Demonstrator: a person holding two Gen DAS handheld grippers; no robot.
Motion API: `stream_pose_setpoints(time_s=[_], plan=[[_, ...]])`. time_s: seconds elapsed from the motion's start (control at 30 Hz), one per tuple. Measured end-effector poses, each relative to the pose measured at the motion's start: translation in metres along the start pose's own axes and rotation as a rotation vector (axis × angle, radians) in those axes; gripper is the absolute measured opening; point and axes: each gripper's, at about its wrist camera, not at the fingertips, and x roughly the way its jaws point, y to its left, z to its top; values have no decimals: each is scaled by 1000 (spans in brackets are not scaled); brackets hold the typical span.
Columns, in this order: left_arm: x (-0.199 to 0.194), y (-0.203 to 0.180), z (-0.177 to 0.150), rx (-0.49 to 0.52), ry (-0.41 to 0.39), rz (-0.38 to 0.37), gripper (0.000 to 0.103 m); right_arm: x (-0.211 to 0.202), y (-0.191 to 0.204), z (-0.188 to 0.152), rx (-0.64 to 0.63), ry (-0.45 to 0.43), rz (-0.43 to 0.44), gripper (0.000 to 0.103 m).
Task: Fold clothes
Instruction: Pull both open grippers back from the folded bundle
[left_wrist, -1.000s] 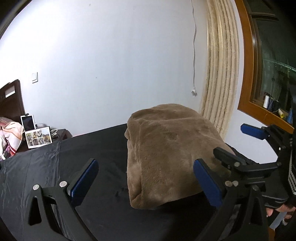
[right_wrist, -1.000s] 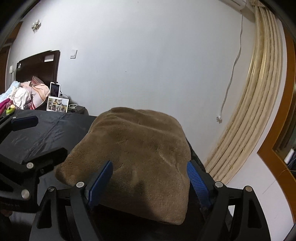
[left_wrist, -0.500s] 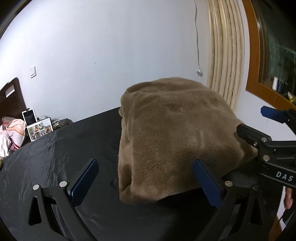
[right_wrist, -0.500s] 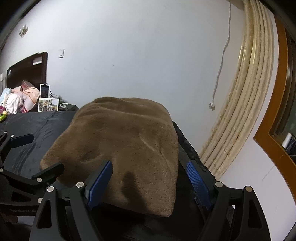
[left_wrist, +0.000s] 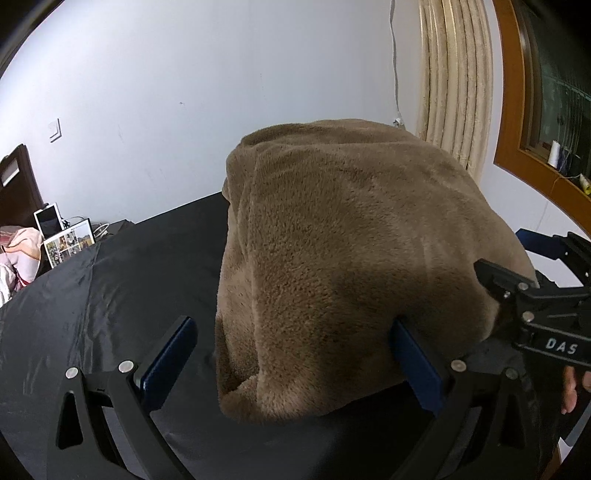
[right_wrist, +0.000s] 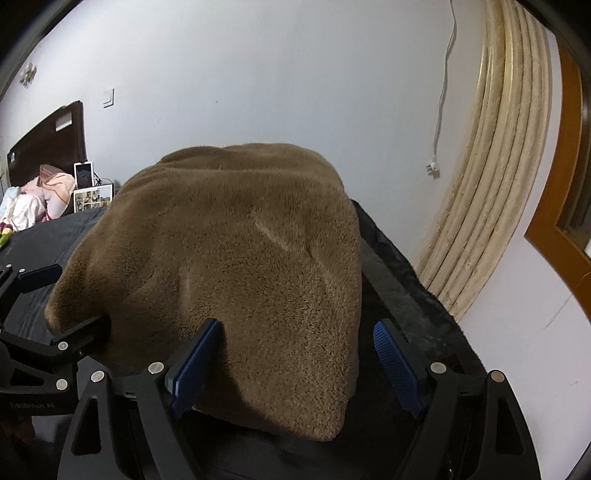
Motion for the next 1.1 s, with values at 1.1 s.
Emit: stream_pose_setpoints(time_s=[1.1], plan=[[-65, -10, 4, -29, -28, 10, 103, -146, 16, -29, 69, -169, -68, 88]])
